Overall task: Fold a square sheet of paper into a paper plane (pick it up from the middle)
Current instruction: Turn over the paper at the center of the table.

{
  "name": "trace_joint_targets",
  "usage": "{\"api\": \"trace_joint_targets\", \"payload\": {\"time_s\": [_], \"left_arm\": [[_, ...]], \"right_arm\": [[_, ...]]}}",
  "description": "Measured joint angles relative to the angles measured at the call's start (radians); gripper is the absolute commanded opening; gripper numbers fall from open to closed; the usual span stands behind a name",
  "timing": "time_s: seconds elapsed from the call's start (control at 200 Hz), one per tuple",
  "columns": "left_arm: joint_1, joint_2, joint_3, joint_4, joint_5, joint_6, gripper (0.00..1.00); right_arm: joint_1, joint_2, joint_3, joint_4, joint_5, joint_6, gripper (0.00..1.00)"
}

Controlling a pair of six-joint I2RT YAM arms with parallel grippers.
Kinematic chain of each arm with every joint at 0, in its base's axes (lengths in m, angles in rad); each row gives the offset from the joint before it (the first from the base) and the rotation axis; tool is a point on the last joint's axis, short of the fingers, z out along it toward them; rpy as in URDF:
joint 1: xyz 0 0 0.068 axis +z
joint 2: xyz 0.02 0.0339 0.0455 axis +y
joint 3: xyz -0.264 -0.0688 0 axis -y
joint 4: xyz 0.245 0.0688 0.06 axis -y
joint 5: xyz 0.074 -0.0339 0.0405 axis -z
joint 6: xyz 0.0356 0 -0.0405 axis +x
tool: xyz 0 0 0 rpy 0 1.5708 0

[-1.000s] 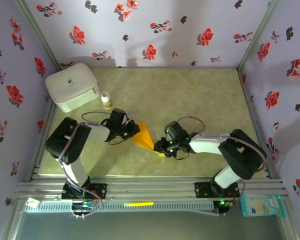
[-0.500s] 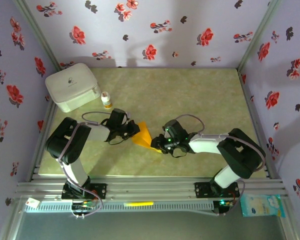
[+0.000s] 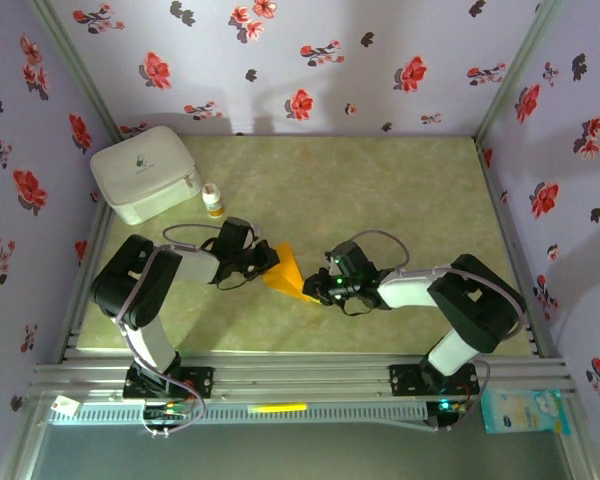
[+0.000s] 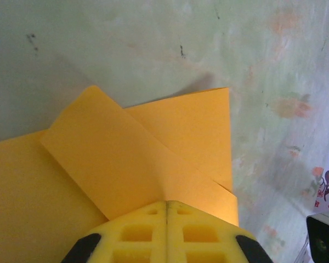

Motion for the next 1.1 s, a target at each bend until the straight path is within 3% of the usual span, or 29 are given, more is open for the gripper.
{"api": "trace_joint_targets", "payload": {"time_s": [0.265,0.47,0.85,0.995,1.1], "left_arm": [[0.005,-0.108,-0.022,-0.068,-0.01,0.005,0.17],[0.005,-0.32,-0.021,-0.119,-0.033,0.051,0.21],[0.005,-0.755,-0.056,-0.288,-0.179,0.159,0.3],[0.008,-0.864,-0.118,-0.356,-0.237,0.182,0.4],[0.013,-0.931,-0.154,-0.406,-0.274,0.192,0.52]], "right_arm": [[-0.007,-0.006,-0.027,0.044,-0.016,-0.012,0.02],[-0.013,-0.146,-0.018,-0.098,0.027,-0.124,0.0],[-0.028,-0.404,0.143,-0.568,0.324,-0.463,0.0],[-0.028,-0.442,0.193,-0.686,0.433,-0.556,0.0],[-0.028,-0.454,0.211,-0.745,0.489,-0.602,0.0]]}}
